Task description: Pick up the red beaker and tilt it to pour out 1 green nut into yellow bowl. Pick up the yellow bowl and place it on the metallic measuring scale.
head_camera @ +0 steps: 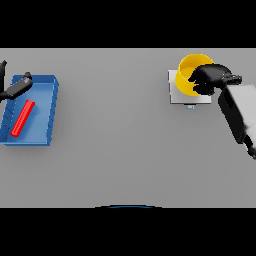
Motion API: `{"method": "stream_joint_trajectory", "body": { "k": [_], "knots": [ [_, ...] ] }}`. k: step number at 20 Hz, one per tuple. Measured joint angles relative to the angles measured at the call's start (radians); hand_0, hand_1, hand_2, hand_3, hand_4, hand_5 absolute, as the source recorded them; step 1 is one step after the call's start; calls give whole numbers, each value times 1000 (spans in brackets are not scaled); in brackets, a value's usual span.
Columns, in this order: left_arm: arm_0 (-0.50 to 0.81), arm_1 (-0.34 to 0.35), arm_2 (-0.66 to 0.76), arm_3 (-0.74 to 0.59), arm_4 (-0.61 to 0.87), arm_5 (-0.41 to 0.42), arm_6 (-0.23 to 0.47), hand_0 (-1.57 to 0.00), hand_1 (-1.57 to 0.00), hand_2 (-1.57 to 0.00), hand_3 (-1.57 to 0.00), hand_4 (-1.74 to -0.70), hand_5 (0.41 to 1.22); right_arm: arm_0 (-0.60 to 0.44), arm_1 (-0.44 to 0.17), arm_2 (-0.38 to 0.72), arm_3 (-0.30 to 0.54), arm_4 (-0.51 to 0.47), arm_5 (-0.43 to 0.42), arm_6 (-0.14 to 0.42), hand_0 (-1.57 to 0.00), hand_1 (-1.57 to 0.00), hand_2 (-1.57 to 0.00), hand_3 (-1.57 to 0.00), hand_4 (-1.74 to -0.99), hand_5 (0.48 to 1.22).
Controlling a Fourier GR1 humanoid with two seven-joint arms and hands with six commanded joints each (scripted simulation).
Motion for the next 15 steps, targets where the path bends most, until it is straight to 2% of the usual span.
{"method": "stream_joint_trajectory", "body": {
  "k": [1,3,6,9,12,15],
  "knots": [
    [-3,-3,1,6,5,-6,0,1,1,1,1,-812,744,-5,4,-1,5,-3,5,10,-1219,-1083,-1132,-824,-1548,1053],
    [-5,-6,-2,13,3,-4,0,1,1,1,1,-812,745,-5,7,-2,11,-5,10,3,-780,-692,-810,-711,-1470,928],
    [-6,-19,-15,30,-5,-3,-4,1,1,1,1,-806,738,-30,13,-5,40,-6,35,6,-399,-354,-518,-604,-1410,821],
    [-11,-24,-11,40,-4,-5,-15,1,1,1,1,-811,737,-32,21,6,77,9,19,-36,-204,-181,-336,-507,-1372,766],
    [-12,-14,-11,26,-4,-3,-2,1,1,1,1,-812,734,-54,20,15,112,22,24,-79,-104,-92,-207,-413,-1336,741],
    [-18,-26,-8,34,2,5,-1,1,1,1,1,-821,734,-61,28,24,135,36,21,-70,-53,-47,-115,-348,-1308,733]
  ]
}}
